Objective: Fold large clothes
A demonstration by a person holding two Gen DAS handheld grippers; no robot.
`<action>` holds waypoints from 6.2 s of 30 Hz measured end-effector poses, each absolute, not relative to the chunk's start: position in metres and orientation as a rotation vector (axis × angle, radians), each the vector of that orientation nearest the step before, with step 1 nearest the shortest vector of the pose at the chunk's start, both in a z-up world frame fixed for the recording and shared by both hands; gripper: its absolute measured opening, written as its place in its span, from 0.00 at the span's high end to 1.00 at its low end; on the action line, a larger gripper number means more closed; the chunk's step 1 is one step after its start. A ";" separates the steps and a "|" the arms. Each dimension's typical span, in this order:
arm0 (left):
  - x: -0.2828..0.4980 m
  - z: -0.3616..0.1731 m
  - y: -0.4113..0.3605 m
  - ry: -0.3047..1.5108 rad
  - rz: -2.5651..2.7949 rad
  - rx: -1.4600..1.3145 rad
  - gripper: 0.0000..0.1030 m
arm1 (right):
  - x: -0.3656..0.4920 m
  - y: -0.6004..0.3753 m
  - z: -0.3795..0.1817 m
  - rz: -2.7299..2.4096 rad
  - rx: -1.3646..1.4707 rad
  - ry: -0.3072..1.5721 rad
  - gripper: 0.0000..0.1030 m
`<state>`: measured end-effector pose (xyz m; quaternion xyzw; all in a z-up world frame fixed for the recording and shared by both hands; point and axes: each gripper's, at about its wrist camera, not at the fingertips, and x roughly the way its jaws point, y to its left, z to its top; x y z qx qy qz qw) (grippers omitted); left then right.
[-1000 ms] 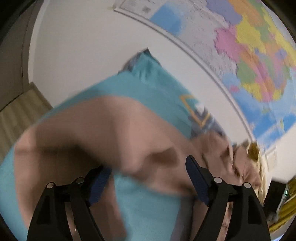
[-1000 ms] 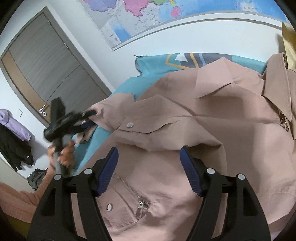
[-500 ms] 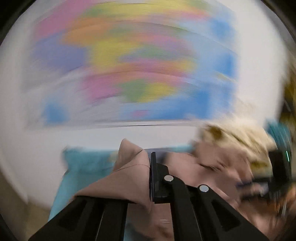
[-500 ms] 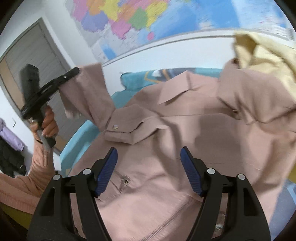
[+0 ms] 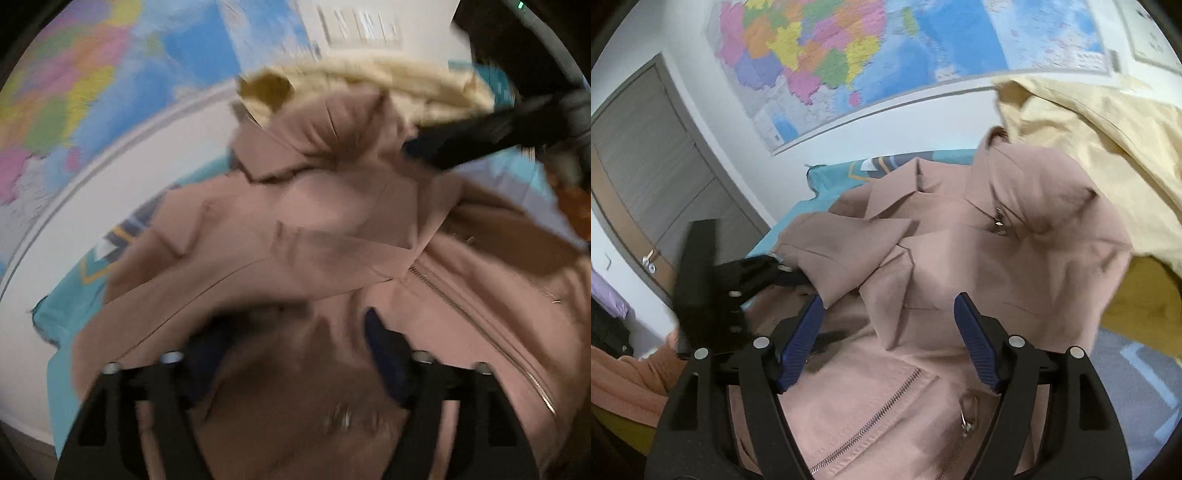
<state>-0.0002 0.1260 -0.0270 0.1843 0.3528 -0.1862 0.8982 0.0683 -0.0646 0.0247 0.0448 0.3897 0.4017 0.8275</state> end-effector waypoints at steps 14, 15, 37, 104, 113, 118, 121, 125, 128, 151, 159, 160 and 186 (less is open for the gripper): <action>-0.020 -0.014 0.266 0.729 -0.091 0.008 0.20 | 0.063 0.140 0.002 0.939 -0.489 0.746 0.30; -0.017 -0.017 0.266 0.742 -0.087 0.011 0.20 | 0.068 0.151 -0.004 0.919 -0.516 0.752 0.36; 0.005 -0.044 0.257 0.877 0.050 0.151 0.43 | 0.086 -0.136 -0.026 0.651 0.301 0.958 0.62; -0.120 -0.063 0.273 0.928 -0.317 -0.261 0.15 | -0.052 -0.221 -0.045 0.691 0.358 1.053 0.17; -0.144 -0.067 0.249 0.957 -0.449 -0.301 0.08 | -0.069 -0.212 -0.048 0.780 0.390 1.060 0.16; -0.156 -0.069 0.221 0.978 -0.502 -0.212 0.07 | -0.074 -0.203 -0.048 0.827 0.380 1.073 0.16; -0.153 -0.071 0.221 0.975 -0.555 -0.288 0.07 | -0.074 -0.194 -0.049 0.871 0.388 1.060 0.16; -0.136 -0.072 0.209 0.981 -0.575 -0.340 0.08 | -0.069 -0.177 -0.049 0.910 0.385 1.035 0.16; -0.134 -0.070 0.205 0.999 -0.521 -0.286 0.22 | -0.071 -0.173 -0.049 0.933 0.390 1.034 0.16; -0.141 -0.048 0.237 0.979 -0.287 -0.385 0.97 | -0.084 -0.178 -0.039 1.010 0.548 0.976 0.90; -0.176 0.001 0.252 0.877 -0.389 -0.403 0.97 | -0.115 -0.186 0.008 1.088 0.519 0.879 0.89; -0.175 -0.003 0.253 0.890 -0.392 -0.407 0.97 | -0.113 -0.188 0.001 1.057 0.515 0.906 0.89; -0.177 -0.021 0.263 0.874 -0.428 -0.454 0.97 | -0.131 -0.178 -0.006 1.139 0.578 0.929 0.90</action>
